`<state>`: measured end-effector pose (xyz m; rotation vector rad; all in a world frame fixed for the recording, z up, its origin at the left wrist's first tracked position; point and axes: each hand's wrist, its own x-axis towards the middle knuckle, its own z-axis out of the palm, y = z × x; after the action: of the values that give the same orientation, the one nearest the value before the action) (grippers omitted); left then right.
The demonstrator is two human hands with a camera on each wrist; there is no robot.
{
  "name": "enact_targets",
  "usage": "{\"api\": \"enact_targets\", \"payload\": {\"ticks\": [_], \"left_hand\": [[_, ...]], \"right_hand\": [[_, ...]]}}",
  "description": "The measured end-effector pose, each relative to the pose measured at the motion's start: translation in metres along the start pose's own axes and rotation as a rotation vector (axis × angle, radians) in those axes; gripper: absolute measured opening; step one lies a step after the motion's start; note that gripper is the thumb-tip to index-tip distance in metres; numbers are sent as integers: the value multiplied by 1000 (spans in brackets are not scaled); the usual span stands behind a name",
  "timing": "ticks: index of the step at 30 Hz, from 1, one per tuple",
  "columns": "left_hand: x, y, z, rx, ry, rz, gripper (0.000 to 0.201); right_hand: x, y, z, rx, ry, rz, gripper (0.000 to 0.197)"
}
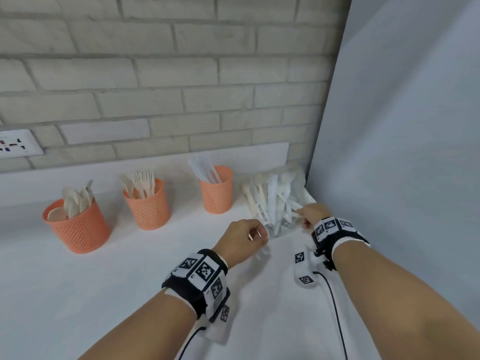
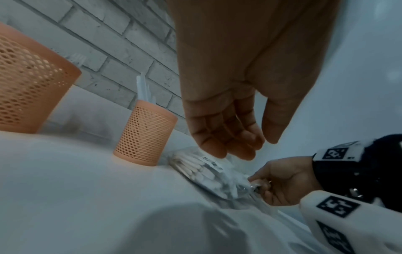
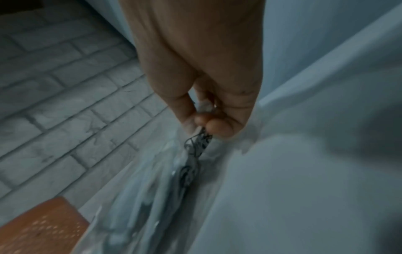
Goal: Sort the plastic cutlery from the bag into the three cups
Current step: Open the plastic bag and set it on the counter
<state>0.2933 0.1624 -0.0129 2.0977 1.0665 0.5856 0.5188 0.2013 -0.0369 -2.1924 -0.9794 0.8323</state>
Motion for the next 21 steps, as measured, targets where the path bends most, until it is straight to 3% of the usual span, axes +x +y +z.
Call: {"api": "enact_targets", "payload": {"ticks": [2,4,7,11,13,15,17,18,20,21], "left_hand": [[7,4,0,17,48,17,7],[14,11,-3,15,109,44,8],[28,21,-14,11,248,69,11],[47,20,-32,-111,447,-70,50],[45,22,-38,-321,415,-214,70],[39,18,-42,-532,335,-302,77],[32,9,-48,-648,313,-332,63],[28,4,-51,-690,320,-324,45],[15,1,-62,-750,342,-260,12],[8,-1,-71,-761,358,-211,7]], "right_hand": [[-4,-5,-9,168,55,-77,25],[-21,-14,-23,182,95,-185,12],[-51,-27,-48,69,78,-435,21],[-94,-35,-78,10,-137,-621,28],[-110,-32,-82,22,-259,-656,23],[-123,-28,-79,79,-350,-668,26],[-133,-28,-68,77,-395,-691,30],[-136,-29,-60,39,-402,-711,29],[-138,-32,-43,-45,-391,-750,31],[-139,-35,-34,-89,-373,-769,33]]}}
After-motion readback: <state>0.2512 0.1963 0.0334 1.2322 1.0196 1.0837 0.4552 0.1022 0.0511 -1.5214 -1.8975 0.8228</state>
